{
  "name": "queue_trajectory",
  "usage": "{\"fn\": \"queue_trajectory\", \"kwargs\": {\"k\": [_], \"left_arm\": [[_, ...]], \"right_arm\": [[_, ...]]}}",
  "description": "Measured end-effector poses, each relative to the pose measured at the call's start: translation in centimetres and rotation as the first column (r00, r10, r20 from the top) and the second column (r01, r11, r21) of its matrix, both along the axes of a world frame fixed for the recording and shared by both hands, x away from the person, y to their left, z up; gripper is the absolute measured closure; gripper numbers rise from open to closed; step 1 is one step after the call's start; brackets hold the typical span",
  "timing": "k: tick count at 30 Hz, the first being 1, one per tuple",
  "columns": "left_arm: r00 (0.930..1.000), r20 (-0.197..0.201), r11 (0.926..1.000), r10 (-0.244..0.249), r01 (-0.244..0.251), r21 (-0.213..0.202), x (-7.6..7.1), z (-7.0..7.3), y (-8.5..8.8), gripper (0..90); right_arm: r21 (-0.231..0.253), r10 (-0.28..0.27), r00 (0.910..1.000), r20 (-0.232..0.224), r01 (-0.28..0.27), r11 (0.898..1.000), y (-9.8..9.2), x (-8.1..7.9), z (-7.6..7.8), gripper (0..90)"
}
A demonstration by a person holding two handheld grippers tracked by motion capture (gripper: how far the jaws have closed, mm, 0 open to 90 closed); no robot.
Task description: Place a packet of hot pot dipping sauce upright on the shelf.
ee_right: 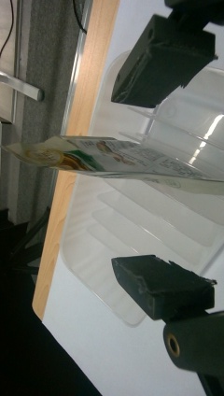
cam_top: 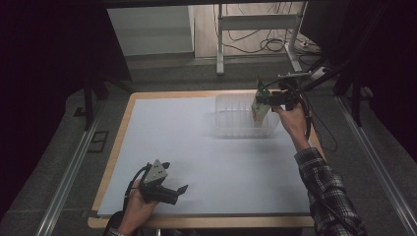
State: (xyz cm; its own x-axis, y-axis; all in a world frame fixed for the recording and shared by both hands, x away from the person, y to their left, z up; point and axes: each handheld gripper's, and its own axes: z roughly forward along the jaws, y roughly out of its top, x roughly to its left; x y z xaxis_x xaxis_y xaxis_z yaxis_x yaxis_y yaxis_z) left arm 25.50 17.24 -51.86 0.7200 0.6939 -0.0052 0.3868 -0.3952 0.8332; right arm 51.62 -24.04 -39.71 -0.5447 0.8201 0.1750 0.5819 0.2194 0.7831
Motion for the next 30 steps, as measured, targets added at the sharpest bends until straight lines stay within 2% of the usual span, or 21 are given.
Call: {"fn": "queue_trajectory", "kwargs": {"k": [3, 9, 15, 23, 30], "left_arm": [[1.0000, -0.001, 1.0000, -0.001, 0.001, 0.002, 0.0, 0.0, 0.0, 0.0], [1.0000, 0.002, 0.9999, -0.007, 0.007, 0.014, 0.0, -0.1, -0.2, 0.0], [1.0000, 0.006, 0.9999, -0.004, 0.004, 0.012, -0.1, 0.0, -0.1, 0.0], [1.0000, 0.002, 0.9999, -0.003, 0.003, 0.015, -0.1, 0.0, -0.3, 0.0], [1.0000, -0.006, 1.0000, -0.002, 0.002, 0.010, -0.1, 0.0, -0.3, 0.0]], "right_arm": [[-0.001, 0.016, 0.9999, -0.006, -0.016, 1.000, 0.0, -0.1, -0.1, 13.9], [-0.041, 0.049, 0.9982, 0.033, -0.048, 0.998, 0.2, -0.9, 0.0, 10.1], [-0.057, 0.059, 0.9978, 0.031, -0.057, 0.997, 0.3, -1.3, 0.0, 9.7], [-0.051, 0.078, 0.9963, 0.037, -0.076, 0.996, 0.0, -2.1, 0.1, 9.1], [-0.050, 0.100, 0.9931, 0.061, -0.097, 0.994, -0.1, -3.2, 0.3, 9.0]]}}
